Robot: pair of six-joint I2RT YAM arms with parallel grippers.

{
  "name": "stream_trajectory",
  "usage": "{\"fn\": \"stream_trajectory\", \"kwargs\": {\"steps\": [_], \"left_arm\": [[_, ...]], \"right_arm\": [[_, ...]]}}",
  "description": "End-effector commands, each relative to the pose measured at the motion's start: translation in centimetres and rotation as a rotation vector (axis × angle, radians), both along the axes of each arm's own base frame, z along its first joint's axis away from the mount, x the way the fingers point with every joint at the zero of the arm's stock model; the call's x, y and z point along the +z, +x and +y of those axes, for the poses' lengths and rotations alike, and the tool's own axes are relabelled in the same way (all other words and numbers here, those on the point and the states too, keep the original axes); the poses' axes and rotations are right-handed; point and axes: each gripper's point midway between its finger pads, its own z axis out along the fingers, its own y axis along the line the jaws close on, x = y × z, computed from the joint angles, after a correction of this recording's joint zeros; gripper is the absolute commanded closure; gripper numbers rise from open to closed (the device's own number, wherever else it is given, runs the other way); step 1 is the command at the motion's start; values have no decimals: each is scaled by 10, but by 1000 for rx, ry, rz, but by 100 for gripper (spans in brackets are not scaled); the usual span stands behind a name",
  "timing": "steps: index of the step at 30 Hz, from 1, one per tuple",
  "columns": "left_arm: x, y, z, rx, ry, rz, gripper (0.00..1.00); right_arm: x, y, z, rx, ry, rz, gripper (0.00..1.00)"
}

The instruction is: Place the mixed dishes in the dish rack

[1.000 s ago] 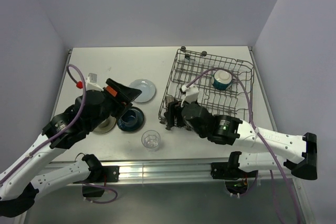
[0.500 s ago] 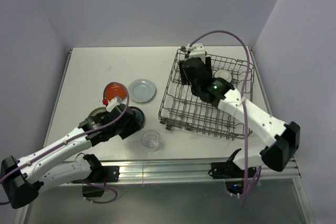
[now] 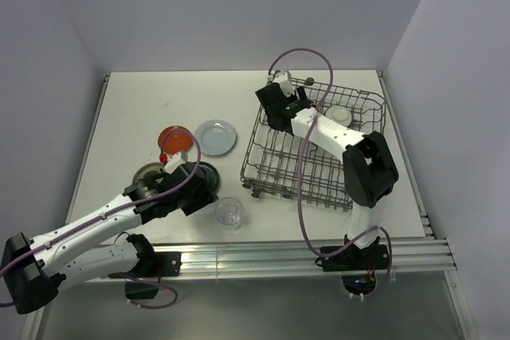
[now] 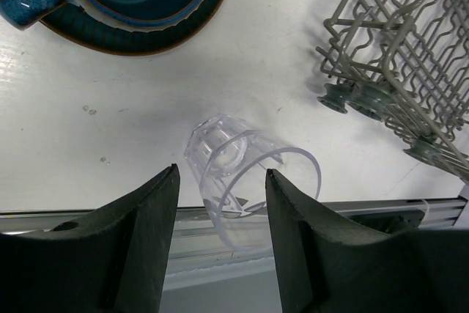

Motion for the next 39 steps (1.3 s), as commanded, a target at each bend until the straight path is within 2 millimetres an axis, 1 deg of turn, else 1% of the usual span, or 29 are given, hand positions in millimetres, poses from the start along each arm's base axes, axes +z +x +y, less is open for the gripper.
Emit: {"fn": "stream_trajectory", "kwargs": {"steps": [1,2,3,5,6,7,9,10,11,12,13,14,15,16,17,18,19,20,21,23,26,29,32,33,35,36,38,39], "left_arm": [[-2,0,-3,-30,12,-11,44],[-4,-1,-1,-29,19,-6,44],[-6,-2,0,-30,25,-3,44],[-8,-4,-1,-34,23,1,44],[-11,-5,-1,-36,25,5,44],[-13,-5,-1,-36,26,11,45],[-17,-8,-4,-46,22,22,45],[-18,-9,-4,-48,26,26,45],[-19,-10,-6,-53,23,30,45],[-18,-10,-7,-55,23,27,45],[-19,-11,-8,-56,25,29,45],[-18,-12,-10,-62,25,30,45],[-17,-12,-11,-61,25,28,45],[-16,-13,-11,-60,26,29,45],[-16,-13,-12,-63,26,28,45],[-15,-13,-12,-63,25,26,45],[-16,-13,-12,-63,30,30,44],[-17,-14,-12,-64,33,32,44],[-18,-14,-13,-62,33,34,44],[-21,-16,-14,-66,40,43,44],[-25,-17,-15,-67,48,50,43],[-28,-19,-15,-65,52,57,43],[-32,-19,-14,-63,63,62,44],[-33,-20,-13,-61,68,66,44],[-33,-19,-14,-57,68,64,45],[-33,-19,-14,-56,70,64,45],[-34,-18,-13,-54,77,64,47],[-34,-18,-14,-52,76,65,49]], "right_arm": [[50,24,-10,-93,-17,-157,100],[49,26,-11,-99,-29,-153,100],[43,30,-14,-107,-48,-139,100],[44,35,-16,-118,-63,-141,100],[40,39,-17,-118,-73,-129,100],[43,43,-17,-119,-68,-136,100],[36,50,-14,-107,-56,-122,100],[41,56,-15,-101,-65,-127,100],[38,59,-14,-99,-69,-122,100],[29,63,-12,-92,-81,-101,100],[34,68,-12,-96,-80,-108,100],[31,71,-13,-99,-91,-102,100],[19,76,-13,-98,-111,-79,100],[21,80,-13,-104,-110,-78,100],[17,83,-17,-116,-115,-67,100],[4,87,-17,-121,-116,-46,100],[4,89,-19,-131,-115,-43,100],[-1,91,-23,-143,-120,-35,100],[-10,92,-21,-143,-123,-18,100],[-18,93,-22,-143,-131,-1,100],[-30,93,-24,-142,-148,24,100],[-37,94,-24,-140,-165,44,100],[-37,94,-23,-136,-163,54,85],[-38,94,-22,-131,-152,58,67],[-36,93,-19,-125,-137,56,49],[-34,94,-18,-125,-132,55,35],[-29,93,-17,-119,-128,53,26],[-26,94,-14,-125,-101,40,19]]}}
